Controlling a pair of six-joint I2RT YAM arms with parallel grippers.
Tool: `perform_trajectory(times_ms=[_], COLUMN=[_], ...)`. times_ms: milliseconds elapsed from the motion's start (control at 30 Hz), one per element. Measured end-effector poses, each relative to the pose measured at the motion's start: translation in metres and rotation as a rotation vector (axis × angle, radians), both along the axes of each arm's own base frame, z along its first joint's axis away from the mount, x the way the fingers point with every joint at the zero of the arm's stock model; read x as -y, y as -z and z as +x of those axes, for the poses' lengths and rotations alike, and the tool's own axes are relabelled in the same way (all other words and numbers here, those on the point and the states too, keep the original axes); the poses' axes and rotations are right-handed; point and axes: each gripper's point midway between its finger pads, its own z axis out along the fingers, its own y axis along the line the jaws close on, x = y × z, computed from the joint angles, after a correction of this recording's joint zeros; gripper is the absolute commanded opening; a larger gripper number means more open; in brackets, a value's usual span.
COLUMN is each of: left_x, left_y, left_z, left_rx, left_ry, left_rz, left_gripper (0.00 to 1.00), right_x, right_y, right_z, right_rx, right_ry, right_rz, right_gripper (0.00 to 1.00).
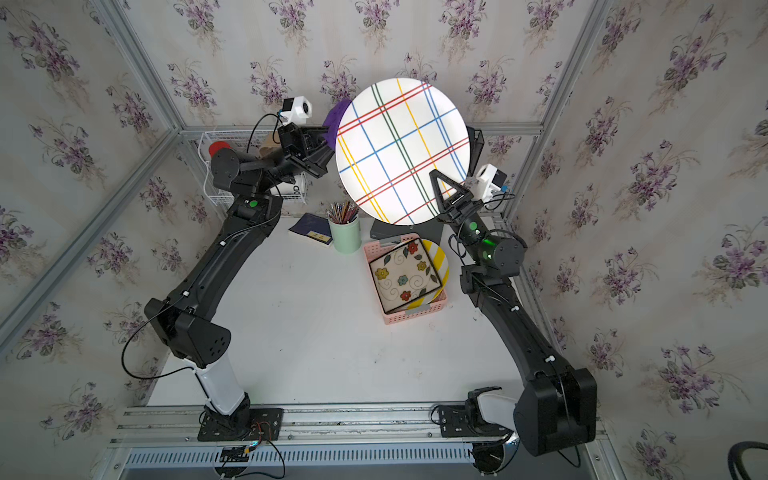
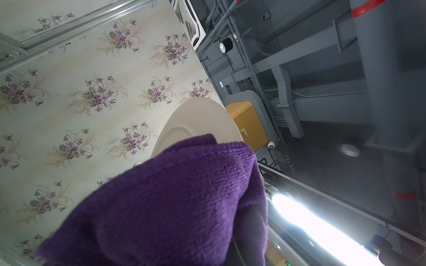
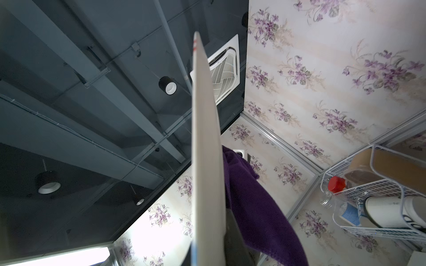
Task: Wipe the wet plate dry
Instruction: Wipe the plate with towel.
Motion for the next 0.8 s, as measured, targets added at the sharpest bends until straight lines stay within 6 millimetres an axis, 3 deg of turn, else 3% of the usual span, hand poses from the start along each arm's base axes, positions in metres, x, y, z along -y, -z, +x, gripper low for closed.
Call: perform_trajectory(times_ms=[133, 267, 400, 467, 600, 667, 800], left_x=[0.006, 0.024, 0.041, 0.037, 0.016, 0.011, 0.015], left_y=[-0.012, -0.032, -0.032, -0.031, -0.036, -0.04, -0.041], left_z=[-0.006, -0.029, -0.041, -0.036, -0.022, -0.021, -0.023], left_rx=[-0.021, -0.001, -0.024, -0.04, -0.039, -0.038, -0.034], left_ry=[0.03, 0.098, 0.159, 0.156, 0.107, 0.095, 0.09], left_rz=[-0.047, -0.099, -0.104, -0.102, -0.115, -0.125, -0.132], left_gripper=[0.0, 0.0, 0.0, 0.0, 0.0, 0.0, 0.0], right_x=[-0.019, -0.025, -0.016, -0.007, 0.0, -0.012, -0.061], right_y=[-0.003, -0.029, -0.062, -0.063, -0.047, -0.043, -0.042], right_z=[0.0, -0.001, 0.004, 0.011, 0.016, 0.011, -0.002], right_rx=[0.008, 0.093, 0.189, 0.179, 0.106, 0.084, 0.116], right_ry=[-0.044, -0.057, -0.031, -0.002, 0.03, 0.019, -0.084], right_rz=[0.016, 0.056, 0.076, 0.077, 0.073, 0.083, 0.043], right_gripper=[0.0, 0.0, 0.0, 0.0, 0.0, 0.0, 0.0])
